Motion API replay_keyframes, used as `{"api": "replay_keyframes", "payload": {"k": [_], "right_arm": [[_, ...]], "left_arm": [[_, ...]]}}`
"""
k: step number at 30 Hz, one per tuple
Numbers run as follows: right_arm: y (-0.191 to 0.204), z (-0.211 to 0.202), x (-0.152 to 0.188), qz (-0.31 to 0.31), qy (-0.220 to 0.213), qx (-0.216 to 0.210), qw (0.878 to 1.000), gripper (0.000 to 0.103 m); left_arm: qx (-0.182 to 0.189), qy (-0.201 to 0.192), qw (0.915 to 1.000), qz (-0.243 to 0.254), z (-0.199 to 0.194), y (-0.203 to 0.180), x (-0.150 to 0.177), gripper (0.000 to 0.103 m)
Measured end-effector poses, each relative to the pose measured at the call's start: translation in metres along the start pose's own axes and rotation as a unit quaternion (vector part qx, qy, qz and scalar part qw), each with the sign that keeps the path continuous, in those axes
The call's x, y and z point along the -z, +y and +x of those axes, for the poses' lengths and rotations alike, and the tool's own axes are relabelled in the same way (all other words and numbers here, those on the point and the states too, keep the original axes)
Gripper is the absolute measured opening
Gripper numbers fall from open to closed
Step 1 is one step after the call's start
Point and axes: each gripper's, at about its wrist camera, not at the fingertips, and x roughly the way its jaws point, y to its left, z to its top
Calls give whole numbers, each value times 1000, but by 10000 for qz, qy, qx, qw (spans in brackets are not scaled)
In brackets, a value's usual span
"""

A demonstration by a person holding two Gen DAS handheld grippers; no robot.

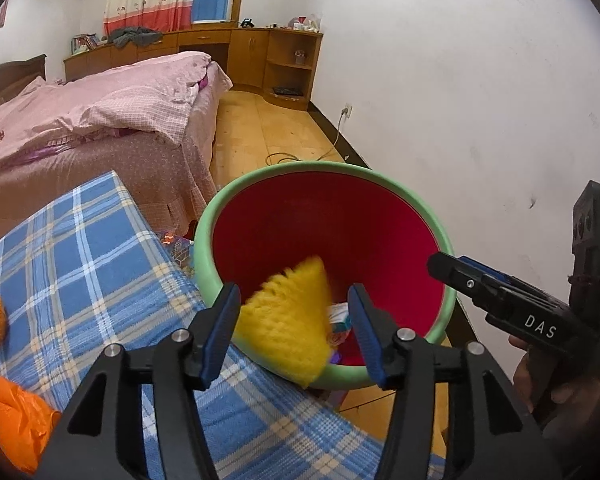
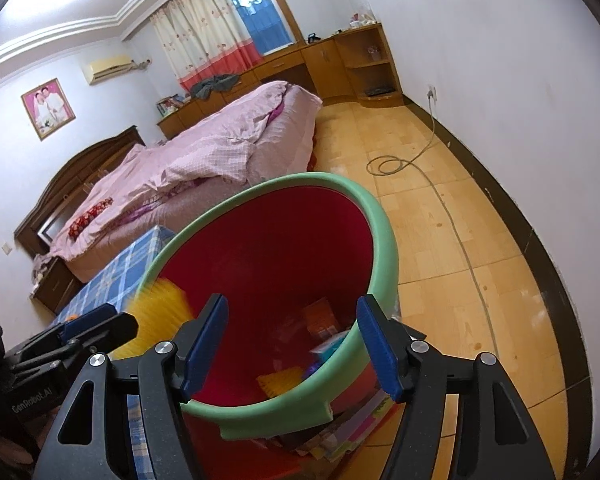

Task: Collect trash
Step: 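Open the left gripper over the bin while the right gripper releases the white box, then move both tools back over the table toward the stick and orange bag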

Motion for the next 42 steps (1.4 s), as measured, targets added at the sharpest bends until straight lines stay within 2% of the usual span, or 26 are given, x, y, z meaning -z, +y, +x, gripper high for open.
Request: {"api": "replay_keyframes", "payload": {"k": [12,24,32,42], "right_arm": [[5,-14,0,3,-49,0,10000,68],[42,-27,13,-162,70,-299,9994,68],[81,-25,28,-336,280,-576,9974,68],[132,-7,51,-547,662,-795,9931,69]], "left_arm": [[-63,-11,9998,-184,-19,7,6,57],[-514,-246,9961,-670,-71,49,26,57],[-938,-388,9892,-1058,-109,90,46,57],[-1567,-482,9748,-1512,-151,156,80,57]]}}
